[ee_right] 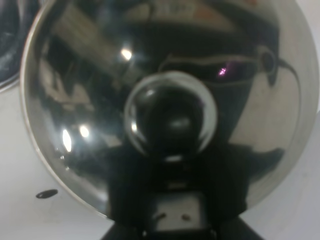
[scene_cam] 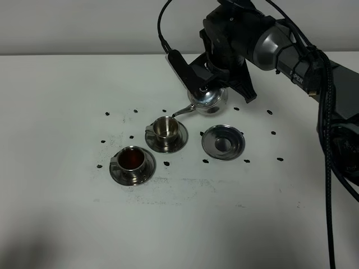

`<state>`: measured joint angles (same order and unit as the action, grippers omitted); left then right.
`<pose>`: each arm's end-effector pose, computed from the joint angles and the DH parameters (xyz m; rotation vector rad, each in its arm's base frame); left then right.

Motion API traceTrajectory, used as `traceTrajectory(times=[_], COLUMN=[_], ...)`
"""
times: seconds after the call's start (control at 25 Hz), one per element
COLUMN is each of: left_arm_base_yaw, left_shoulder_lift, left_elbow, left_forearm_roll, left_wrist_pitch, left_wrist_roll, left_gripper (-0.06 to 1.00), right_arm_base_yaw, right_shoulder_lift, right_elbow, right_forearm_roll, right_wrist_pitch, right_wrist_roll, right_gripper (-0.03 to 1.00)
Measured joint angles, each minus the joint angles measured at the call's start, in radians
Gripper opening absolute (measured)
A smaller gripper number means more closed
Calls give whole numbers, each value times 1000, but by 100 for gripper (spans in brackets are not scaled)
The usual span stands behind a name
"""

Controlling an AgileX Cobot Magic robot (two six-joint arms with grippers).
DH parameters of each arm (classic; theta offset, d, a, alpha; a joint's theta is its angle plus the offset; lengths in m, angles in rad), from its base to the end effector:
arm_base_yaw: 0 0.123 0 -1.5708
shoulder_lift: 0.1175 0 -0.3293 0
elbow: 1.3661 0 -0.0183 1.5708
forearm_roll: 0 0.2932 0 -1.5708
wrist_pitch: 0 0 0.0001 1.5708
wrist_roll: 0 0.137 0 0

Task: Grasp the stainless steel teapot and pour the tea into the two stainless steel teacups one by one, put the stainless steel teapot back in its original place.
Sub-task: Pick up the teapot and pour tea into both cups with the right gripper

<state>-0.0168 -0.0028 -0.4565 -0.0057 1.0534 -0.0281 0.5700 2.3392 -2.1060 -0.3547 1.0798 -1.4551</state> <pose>0.0336 -0.0012 0.2621 -0.0116 2.0778 -0.0343 0.5237 0.2858 0.1852 -2.5462 1.3954 -0.6689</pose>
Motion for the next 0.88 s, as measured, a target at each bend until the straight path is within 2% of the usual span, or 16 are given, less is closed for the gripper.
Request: traceTrajectory(times=[0.4,0.88], left_arm_base_yaw=[0,0], left_shoulder_lift=[0,0], left_elbow=[0,0], left_forearm_roll=[0,0], left_wrist_pitch=[0,0], left_wrist_roll=[0,0], left_gripper=[57,57], right_arm_base_yaw=[35,64], right_shoulder_lift=[11,11], right_elbow=[0,0], right_forearm_roll=[-103,-168], right_wrist_pitch=[-16,-27], right_wrist_roll=[16,16], right_gripper=[18,18])
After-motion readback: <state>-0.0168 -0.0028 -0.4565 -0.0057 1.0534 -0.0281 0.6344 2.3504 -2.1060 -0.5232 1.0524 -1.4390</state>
